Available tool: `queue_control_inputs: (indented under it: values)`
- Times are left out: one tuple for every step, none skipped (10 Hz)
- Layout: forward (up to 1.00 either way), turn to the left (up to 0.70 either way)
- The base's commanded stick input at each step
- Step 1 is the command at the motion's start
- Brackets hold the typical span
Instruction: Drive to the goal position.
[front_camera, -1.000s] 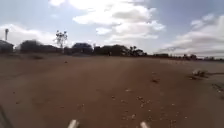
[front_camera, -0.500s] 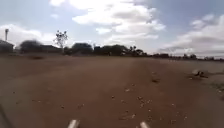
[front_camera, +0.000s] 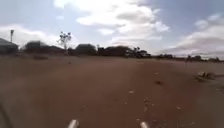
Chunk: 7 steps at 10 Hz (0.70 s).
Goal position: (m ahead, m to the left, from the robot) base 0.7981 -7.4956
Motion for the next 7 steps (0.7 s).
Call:
queue_control_inputs:
  values:
    - [0.00,0.45]
    - [0.00,0.45]
    - [0.00,0.45]
    - [0.00,0.45]
    - [0.00,0.45]
    - [0.00,0.45]
    - [0.00,0.45]
